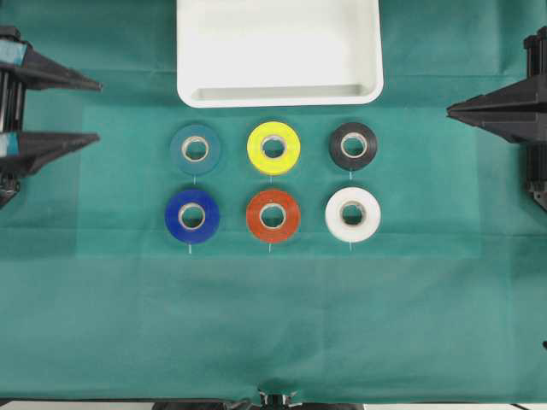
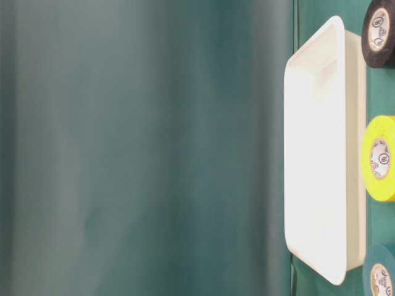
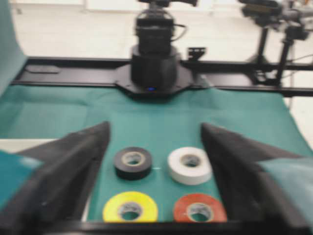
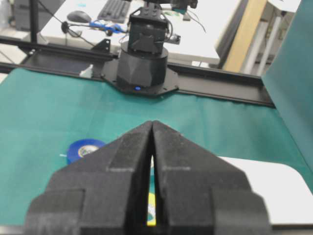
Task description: Place the tape from the fixed location into the white case.
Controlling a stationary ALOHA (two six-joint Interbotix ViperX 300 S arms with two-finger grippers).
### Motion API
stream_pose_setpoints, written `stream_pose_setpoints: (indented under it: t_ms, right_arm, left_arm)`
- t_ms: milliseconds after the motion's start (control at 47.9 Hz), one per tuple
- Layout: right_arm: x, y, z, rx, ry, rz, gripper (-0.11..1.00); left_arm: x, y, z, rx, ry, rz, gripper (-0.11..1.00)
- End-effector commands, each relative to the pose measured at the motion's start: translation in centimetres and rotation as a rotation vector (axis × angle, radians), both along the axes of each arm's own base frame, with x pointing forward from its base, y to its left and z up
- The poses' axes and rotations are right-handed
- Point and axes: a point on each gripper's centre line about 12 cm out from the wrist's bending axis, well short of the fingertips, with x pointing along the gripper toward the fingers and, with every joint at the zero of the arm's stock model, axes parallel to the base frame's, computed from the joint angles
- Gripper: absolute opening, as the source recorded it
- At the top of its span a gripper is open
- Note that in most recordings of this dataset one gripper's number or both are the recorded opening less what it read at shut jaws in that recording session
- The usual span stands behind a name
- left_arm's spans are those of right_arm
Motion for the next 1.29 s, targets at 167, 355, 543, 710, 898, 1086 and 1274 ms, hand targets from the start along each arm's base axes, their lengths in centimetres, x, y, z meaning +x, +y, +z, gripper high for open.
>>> stream_pose_setpoints:
  t_ms: [167,355,543,710,898,1086,1274]
  right_arm:
    - [0.2,0.0,1.2,-0.006,-0.029,-0.001,0.00]
    - [0.2,0.0,1.2,-0.006,-0.028,0.000,0.00]
    - [0.2,0.0,1.3,-0.006,-0.029,0.000,0.00]
    - [0.2,0.0,1.2,-0.006,-0.028,0.000,0.00]
    - [0.2,0.0,1.3,-0.006,-0.029,-0.001,0.00]
    - [0.2,0.0,1.4,-0.006,-0.031,0.000,0.00]
    - [0.3,0.0,1.3,-0.006,-0.029,0.000,0.00]
  left_arm:
    - [0.2,-0.2,0.9,-0.003,-0.021,-0.008,1.00]
    - [0.1,-1.2,1.0,-0.012,-0.023,-0.062,1.00]
    - [-0.1,-3.1,0.9,-0.012,-0.019,-0.155,0.99]
    - [-0.1,-3.5,0.7,-0.012,0.000,-0.174,0.99]
    - [-0.1,-3.5,0.6,-0.011,0.012,-0.175,0.99]
    - [0.1,-3.5,0.5,-0.009,0.015,-0.174,0.99]
    - [0.6,-3.6,0.7,-0.009,0.021,-0.173,0.99]
